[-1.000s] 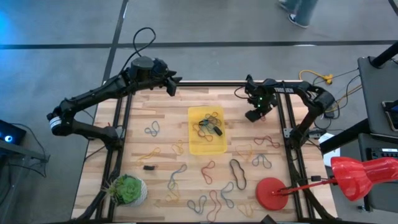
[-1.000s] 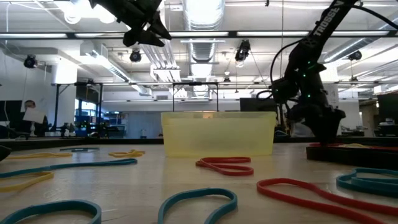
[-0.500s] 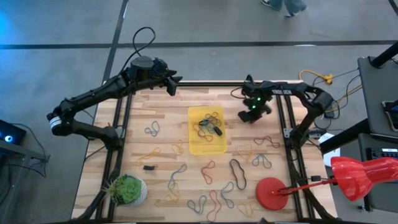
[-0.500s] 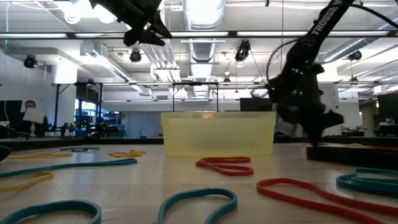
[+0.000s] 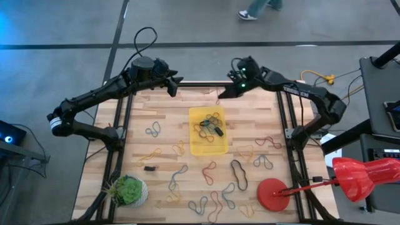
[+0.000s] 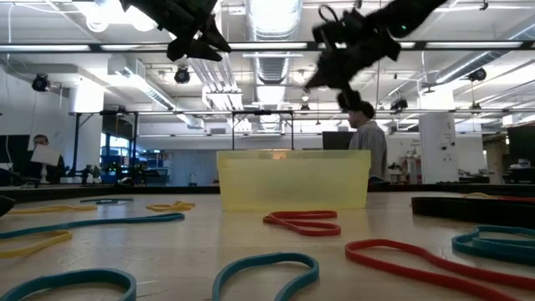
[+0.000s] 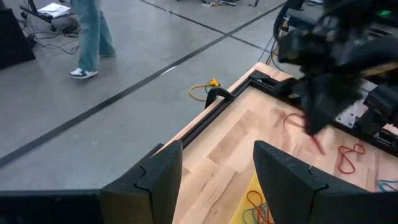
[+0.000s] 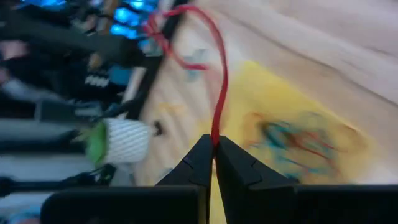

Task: Pick and place rubber bands into bin
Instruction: Put the top right red rubber band into the yellow bin

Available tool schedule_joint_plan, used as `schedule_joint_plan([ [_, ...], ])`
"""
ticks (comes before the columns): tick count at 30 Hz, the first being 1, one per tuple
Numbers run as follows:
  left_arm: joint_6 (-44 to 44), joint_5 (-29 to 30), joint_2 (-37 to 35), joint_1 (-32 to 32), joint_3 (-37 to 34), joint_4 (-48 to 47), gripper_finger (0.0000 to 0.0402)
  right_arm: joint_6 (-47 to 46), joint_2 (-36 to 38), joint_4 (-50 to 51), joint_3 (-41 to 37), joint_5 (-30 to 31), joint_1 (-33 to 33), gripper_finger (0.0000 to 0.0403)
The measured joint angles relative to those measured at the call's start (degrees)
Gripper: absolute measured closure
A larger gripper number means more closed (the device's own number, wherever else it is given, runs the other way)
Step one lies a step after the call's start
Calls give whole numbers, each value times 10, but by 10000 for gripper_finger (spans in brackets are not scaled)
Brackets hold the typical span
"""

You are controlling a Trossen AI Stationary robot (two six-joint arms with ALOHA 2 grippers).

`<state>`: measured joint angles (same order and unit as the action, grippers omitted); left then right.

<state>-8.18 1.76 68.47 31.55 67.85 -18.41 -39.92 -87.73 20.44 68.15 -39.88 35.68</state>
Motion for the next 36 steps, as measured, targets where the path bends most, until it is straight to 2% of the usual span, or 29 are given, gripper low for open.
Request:
schedule_joint_plan([
  [6,1,0,0,0,0,10,219,-2,-78,5,76,-69,-69,395],
  [13,0,0,0,0,0,2,219,20,-172,100,131,-61,-115,392],
  [18,-1,0,0,0,0,-23,219,60,-192,167,158,-45,-130,353],
  [23,-1,0,0,0,0,-25,219,87,-182,176,165,6,-149,285],
  [26,-1,0,0,0,0,-25,219,139,-173,222,172,51,-162,247],
  [29,0,0,0,0,0,-26,219,221,-169,324,173,117,-184,221],
  [33,8,-2,-1,0,0,-27,219,309,-166,504,158,250,-223,207],
  [36,28,-9,-1,0,0,-28,219,322,-165,558,127,280,-243,205],
])
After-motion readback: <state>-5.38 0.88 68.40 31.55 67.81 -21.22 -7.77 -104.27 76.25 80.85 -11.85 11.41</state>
